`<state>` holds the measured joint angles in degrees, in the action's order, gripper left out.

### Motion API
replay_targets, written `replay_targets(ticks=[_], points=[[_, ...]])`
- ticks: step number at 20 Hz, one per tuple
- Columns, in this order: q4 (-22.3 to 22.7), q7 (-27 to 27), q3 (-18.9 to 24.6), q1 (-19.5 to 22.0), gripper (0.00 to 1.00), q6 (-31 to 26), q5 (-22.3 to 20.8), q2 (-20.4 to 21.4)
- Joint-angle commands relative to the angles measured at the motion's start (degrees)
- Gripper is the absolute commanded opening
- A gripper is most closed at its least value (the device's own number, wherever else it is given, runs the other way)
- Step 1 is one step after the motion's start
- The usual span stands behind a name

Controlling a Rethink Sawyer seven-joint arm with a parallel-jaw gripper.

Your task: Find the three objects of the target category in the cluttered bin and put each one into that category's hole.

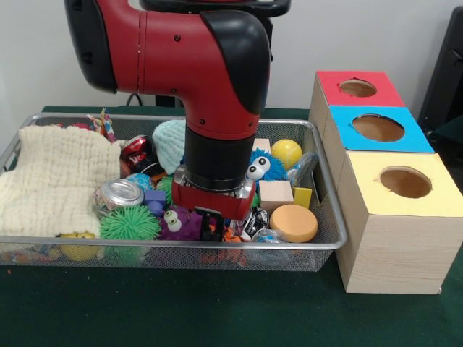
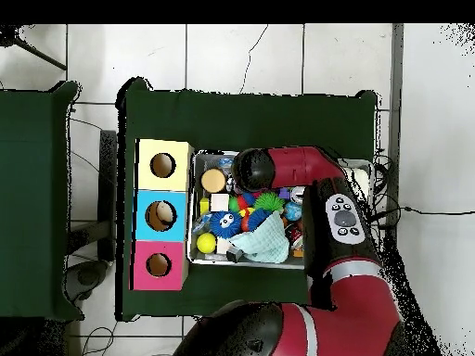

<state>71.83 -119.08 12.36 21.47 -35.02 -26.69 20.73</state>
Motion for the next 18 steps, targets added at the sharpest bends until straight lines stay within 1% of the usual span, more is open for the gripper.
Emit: replay_targets(ticks=[1, 10, 15, 18], points=[[-4.28, -9.22, -3.68, -0.99, 0.0, 0.95, 1.3, -2.99], [-4.49, -8.16, -4.91, -1.51, 0.0, 0.17, 4.05, -3.38], [-4.87, -7.36, -5.33, -1.86, 0.0, -2.72, 5.89, -2.83], [-4.05, -6.58, -5.33, -1.91, 0.0, -4.28, 7.27, -1.61]])
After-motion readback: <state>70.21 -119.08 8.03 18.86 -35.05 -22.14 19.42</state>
